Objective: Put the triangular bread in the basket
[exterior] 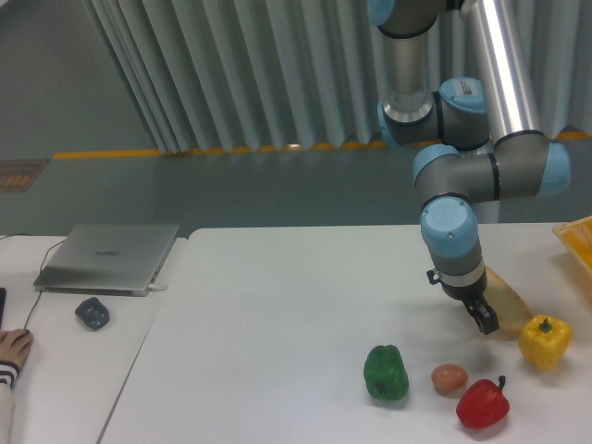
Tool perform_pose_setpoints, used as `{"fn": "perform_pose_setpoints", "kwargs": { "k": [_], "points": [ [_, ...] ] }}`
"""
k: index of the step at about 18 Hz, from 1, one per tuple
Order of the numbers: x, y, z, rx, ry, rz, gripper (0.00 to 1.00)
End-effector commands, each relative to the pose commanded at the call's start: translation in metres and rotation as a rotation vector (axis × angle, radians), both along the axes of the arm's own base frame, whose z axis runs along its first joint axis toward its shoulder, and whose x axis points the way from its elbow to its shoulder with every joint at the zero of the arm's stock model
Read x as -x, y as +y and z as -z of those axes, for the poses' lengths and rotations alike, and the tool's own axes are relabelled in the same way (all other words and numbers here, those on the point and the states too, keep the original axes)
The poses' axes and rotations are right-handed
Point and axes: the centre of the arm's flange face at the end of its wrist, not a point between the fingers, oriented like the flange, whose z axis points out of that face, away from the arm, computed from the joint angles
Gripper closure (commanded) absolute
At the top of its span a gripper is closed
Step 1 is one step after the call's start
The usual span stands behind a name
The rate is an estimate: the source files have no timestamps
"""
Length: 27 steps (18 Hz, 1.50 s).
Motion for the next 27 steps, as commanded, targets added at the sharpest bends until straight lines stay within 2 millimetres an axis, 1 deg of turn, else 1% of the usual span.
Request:
{"fn": "perform_pose_setpoints", "kwargs": {
  "k": [2,3,4,5,6,7,8,9,10,13,20,24,26,27],
  "points": [
    [0.000,-0.001,-0.001,0.002,-0.002,0.000,0.30],
    [0.000,0.000,-0.001,0.004,-0.003,0.000,0.31],
    [0.000,-0.001,-0.002,0.004,-0.003,0.000,0.37],
    [0.000,-0.001,-0.003,0.004,-0.003,-0.002,0.44],
    [0.001,-0.002,-0.003,0.004,-0.003,-0.003,0.48],
    [0.001,-0.002,-0.003,0.005,-0.004,-0.003,0.54],
    [0.001,-0.002,-0.003,0.005,-0.004,-0.003,0.58],
    [0.001,-0.002,-0.004,0.005,-0.004,-0.005,0.78],
    [0.001,-0.002,-0.005,0.010,-0.008,-0.005,0.84],
    [0.002,-0.002,-0.008,0.014,-0.014,-0.006,0.98],
    [0.009,0.004,-0.039,0.011,-0.018,-0.009,0.99],
    [0.010,-0.002,-0.069,-0.008,-0.006,-0.007,0.98],
    [0.013,-0.008,-0.087,-0.021,0.005,-0.016,0.98],
    [0.017,-0.011,-0.090,-0.018,0.003,-0.017,0.98]
  ]
}}
